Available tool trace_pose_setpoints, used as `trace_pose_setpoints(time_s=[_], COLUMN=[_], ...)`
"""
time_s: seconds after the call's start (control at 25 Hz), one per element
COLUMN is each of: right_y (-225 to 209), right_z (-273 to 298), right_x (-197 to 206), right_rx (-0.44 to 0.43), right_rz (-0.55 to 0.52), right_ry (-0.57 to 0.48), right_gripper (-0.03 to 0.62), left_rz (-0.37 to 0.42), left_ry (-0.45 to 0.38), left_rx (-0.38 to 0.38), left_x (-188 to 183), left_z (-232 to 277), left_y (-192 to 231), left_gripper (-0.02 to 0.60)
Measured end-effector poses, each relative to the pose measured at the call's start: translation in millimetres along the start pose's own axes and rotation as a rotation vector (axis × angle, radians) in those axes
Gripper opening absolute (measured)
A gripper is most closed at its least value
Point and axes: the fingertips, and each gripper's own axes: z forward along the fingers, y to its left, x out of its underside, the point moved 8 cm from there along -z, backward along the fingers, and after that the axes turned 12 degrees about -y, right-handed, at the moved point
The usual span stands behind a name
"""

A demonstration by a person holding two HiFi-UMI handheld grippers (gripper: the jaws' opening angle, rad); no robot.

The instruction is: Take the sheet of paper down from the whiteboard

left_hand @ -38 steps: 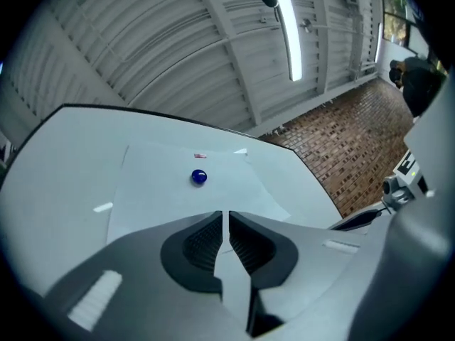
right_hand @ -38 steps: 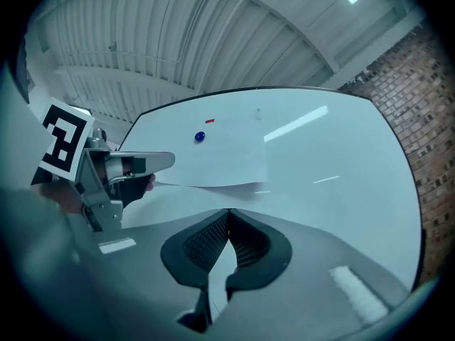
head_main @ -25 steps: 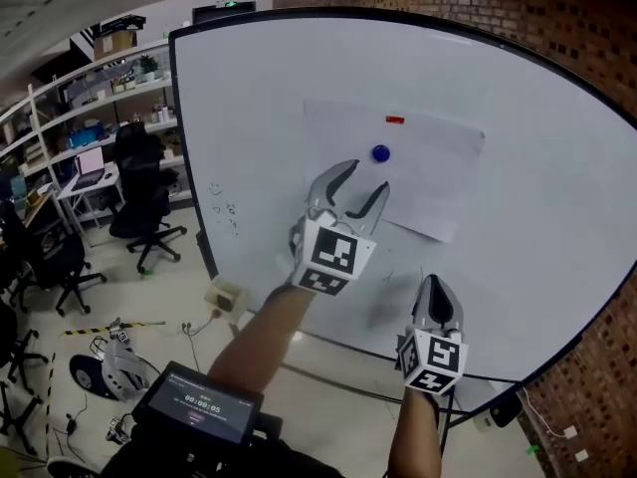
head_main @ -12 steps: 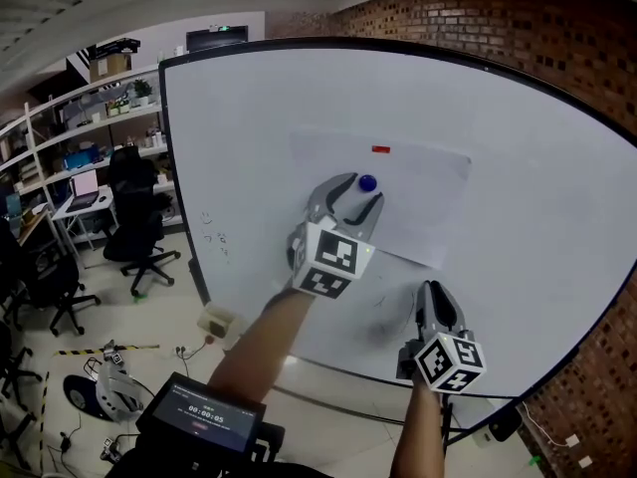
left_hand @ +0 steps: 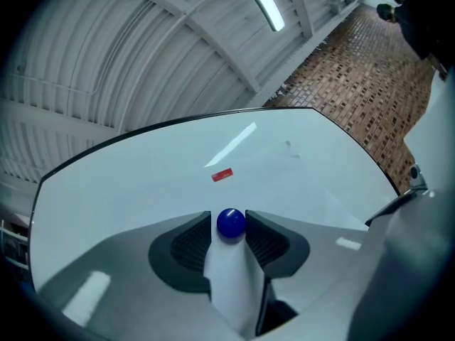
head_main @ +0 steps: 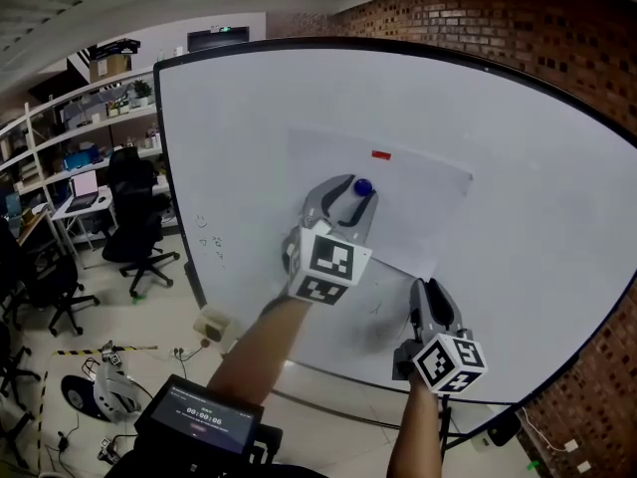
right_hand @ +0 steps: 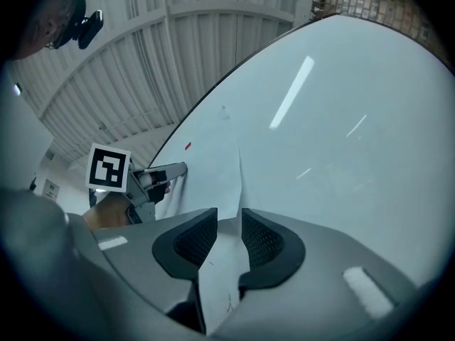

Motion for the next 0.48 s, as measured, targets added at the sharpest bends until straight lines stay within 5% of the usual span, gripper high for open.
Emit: trace_pose_setpoints(time_s=[0.24,0.48], right_y=[-4.3,-4.2], right_z=[7.5,22.6], right_x=[-4.1,-9.8], right_rx=[-0.090,-0.112], right_rz=[0.206,0.245], right_ry=[0.003,0.014], right_gripper=[0.150,0.150], left_rz=[-0.003,-0.015], left_ry=[-0.004,-0.007], left_rx=[-0.018,-0.023], left_x=[0.6,-0.2], left_z=[-0.8,-2.7], left_y=[2.5,0.9], left_gripper=[0.124,0.123])
